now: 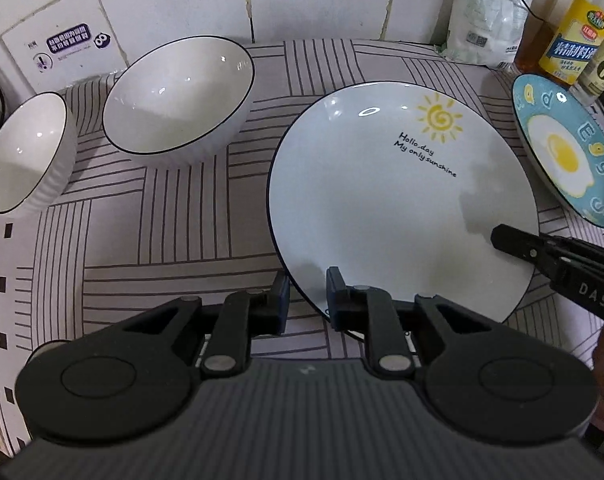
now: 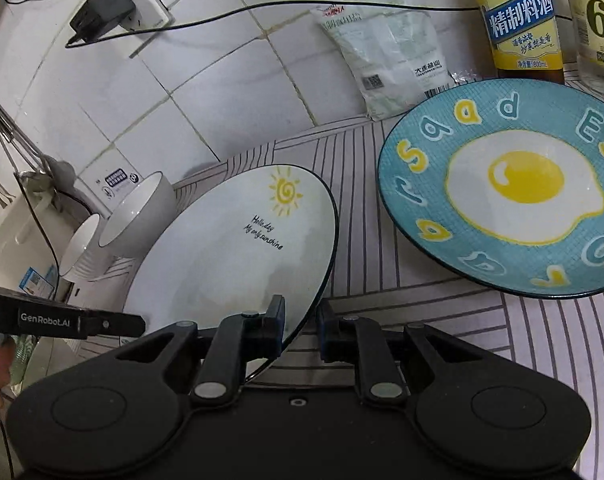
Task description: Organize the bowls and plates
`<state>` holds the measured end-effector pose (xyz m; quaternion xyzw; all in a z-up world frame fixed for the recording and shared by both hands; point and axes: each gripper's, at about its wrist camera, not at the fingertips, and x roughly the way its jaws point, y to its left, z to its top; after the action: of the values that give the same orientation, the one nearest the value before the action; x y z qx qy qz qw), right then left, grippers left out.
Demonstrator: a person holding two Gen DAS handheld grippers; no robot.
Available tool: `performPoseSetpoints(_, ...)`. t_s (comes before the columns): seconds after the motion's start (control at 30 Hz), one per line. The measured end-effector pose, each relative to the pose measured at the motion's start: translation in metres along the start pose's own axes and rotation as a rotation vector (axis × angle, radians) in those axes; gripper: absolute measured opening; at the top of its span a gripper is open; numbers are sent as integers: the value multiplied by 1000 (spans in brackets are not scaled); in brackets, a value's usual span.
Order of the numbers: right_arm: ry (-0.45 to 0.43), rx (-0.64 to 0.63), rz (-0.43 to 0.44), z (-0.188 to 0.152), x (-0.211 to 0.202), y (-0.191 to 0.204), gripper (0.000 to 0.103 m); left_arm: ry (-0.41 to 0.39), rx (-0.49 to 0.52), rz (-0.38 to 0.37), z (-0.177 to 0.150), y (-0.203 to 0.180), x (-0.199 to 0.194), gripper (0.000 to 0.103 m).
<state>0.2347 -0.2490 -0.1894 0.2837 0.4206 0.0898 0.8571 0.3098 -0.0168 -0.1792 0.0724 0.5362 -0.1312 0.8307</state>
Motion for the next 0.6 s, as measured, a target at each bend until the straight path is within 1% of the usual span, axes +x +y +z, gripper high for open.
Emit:
performPoseSetpoints(0.07, 5, -25, -14, -1, -2, 3, 24, -1, 11, 25, -2, -5, -3, 19)
performPoseSetpoints(0.17, 1, -131, -75, -5, -12, 20, 30, -24, 28, 59, -9, -12, -14, 24)
performPoseSetpoints(0.2, -3, -154, -81, -6, -16, 23, 34, -34, 35, 70, -12, -13, -18, 24)
performPoseSetpoints(0.27, -19, -188, -97, -11, -31, 28, 47, -53, 41, 80, -17, -17, -28, 30)
performPoseSetpoints(0.33, -28, -211, -107, -13, -45, 30, 53, -78, 38, 77, -21, -20, -40, 35)
performPoseSetpoints(0.4, -53, -218, -119, -15, -61, 30, 55, -108, 42, 74, -25, -25, -53, 37)
performPoseSetpoints(0.43, -65, -214, -124, -14, -70, 29, 57, -123, 49, 73, -26, -28, -59, 42)
performPoseSetpoints(0.5, -95, -207, -132, -13, -87, 25, 62, -153, 65, 69, -28, -37, -72, 43)
performPoseSetpoints(0.6, -140, -238, -172, -12, -113, 22, 65, -183, 89, 54, -31, -51, -89, 49)
